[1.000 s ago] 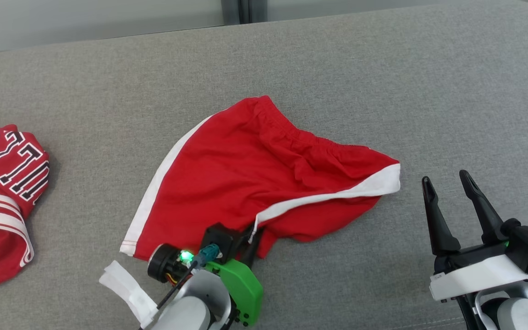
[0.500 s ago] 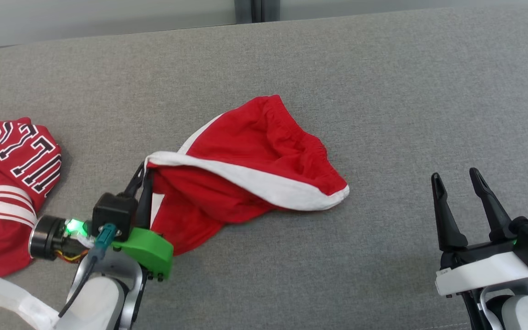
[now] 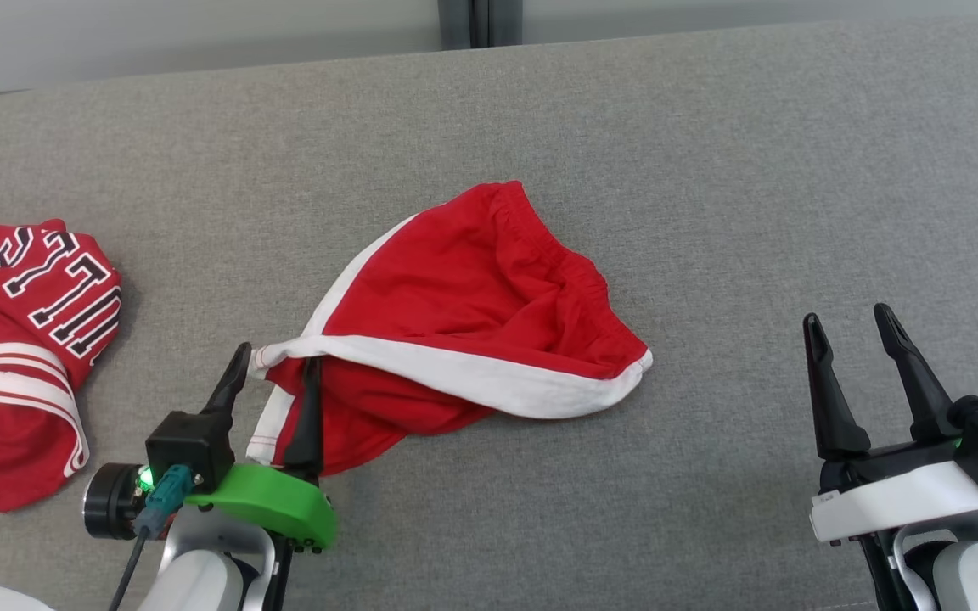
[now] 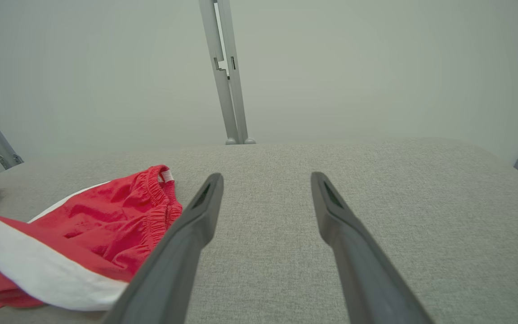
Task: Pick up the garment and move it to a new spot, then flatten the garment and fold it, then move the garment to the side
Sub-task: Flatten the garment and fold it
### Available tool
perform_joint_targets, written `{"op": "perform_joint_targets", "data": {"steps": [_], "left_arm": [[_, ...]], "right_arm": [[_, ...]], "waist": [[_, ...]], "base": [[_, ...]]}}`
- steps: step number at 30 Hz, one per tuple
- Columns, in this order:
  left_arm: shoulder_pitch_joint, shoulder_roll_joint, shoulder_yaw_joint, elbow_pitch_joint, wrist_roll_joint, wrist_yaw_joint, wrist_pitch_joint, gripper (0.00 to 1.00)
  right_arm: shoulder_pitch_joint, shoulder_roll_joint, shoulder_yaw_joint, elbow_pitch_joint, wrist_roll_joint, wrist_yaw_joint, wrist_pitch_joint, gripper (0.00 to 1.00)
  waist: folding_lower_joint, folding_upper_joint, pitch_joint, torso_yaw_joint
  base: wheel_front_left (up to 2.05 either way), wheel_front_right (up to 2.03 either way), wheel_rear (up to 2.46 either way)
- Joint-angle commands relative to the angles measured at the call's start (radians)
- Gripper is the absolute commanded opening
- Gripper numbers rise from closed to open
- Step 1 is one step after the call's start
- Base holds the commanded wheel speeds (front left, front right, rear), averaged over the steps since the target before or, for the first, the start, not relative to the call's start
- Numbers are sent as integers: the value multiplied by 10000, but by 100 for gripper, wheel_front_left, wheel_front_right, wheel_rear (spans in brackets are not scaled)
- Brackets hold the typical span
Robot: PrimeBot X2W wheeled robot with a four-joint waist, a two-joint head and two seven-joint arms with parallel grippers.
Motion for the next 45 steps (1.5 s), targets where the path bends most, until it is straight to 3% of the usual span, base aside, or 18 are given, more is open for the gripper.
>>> {"op": "perform_joint_targets", "data": {"steps": [1, 14, 29, 34, 45], "left_arm": [[96, 127, 111, -163, -20, 36, -139, 100], [825, 561, 712, -1359, 131, 456, -998, 100], [886, 754, 545, -1164, 69, 460, -694, 100], [580, 787, 396, -1066, -79, 266, -240, 100], [-340, 409, -55, 520, -1508, -629, 2227, 100]], "right_arm": [[77, -29, -6, -60, -70, 1, 54, 100], [501, -39, 116, -407, -168, 1, 417, 100], [606, 13, 47, -572, -179, 1, 528, 100], [495, 19, 88, -609, -160, 1, 532, 100], [172, -120, 250, -377, 20, 1, 463, 100]], "waist": [[0, 0, -188, 115], [0, 0, -972, 200], [0, 0, -937, 203], [0, 0, -740, 182], [0, 0, 104, 17]], "base": [[0, 0, 0], [0, 0, 0], [0, 0, 0], [0, 0, 0], [0, 0, 0]]}}
